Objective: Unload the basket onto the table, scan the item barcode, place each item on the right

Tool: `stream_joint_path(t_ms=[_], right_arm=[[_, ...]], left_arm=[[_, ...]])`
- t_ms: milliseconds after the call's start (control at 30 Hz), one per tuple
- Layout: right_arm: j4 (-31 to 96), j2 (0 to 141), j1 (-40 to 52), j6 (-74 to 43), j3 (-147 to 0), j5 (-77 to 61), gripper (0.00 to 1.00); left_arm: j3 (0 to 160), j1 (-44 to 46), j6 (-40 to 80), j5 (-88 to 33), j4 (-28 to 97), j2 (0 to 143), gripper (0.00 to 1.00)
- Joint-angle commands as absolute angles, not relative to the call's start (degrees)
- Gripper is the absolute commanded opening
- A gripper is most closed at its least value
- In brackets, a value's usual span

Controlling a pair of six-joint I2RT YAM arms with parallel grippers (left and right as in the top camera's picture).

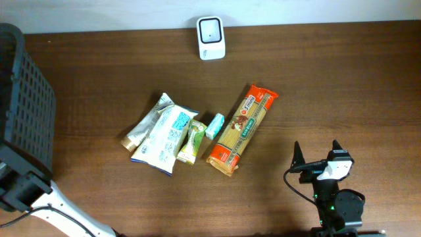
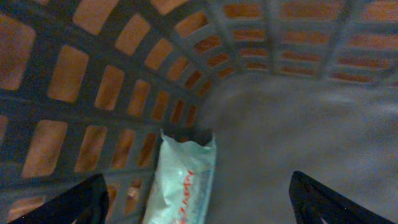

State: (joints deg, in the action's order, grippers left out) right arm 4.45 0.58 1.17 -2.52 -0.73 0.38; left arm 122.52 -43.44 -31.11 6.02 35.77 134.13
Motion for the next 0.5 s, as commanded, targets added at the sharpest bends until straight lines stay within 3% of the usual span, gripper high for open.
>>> stream_joint_path(t_ms=[0, 67, 167, 200, 233, 333, 467], right_arm=[[4.7, 0.2, 1.5, -2.2, -0.3, 0.5, 0.99], [4.7, 0.2, 1.5, -2.2, -0.3, 0.5, 0.99], [4.7, 0.2, 1.5, -2.2, -0.3, 0.5, 0.99], [4.7, 0.2, 1.5, -2.2, -0.3, 0.5, 0.99], [4.7, 0.2, 1.5, -2.2, -0.3, 0.5, 0.99], [4.7, 0.2, 1.5, -2.2, -0.3, 0.5, 0.99], [4.7, 0.2, 1.5, -2.2, -0.3, 0.5, 0.99]], left_arm=[[122.8, -45.2, -33.1, 5.4, 35.2, 137.4, 0.91], [122.8, -46.0, -33.1, 5.4, 36.8, 140.0, 0.84], [122.8, -46.1, -33.0, 3.3, 39.5, 142.6, 0.51], [122.8, -46.1, -33.0, -0.2, 40.4, 142.8, 0.20], [122.8, -46.1, -32.4, -1.3, 40.6, 142.8, 0.00], [123.0, -45.5, -26.8, -2.2, 39.7, 138.5, 0.00], [124.0, -44.6, -18.7, -14.2, 37.0, 123.6, 0.00]])
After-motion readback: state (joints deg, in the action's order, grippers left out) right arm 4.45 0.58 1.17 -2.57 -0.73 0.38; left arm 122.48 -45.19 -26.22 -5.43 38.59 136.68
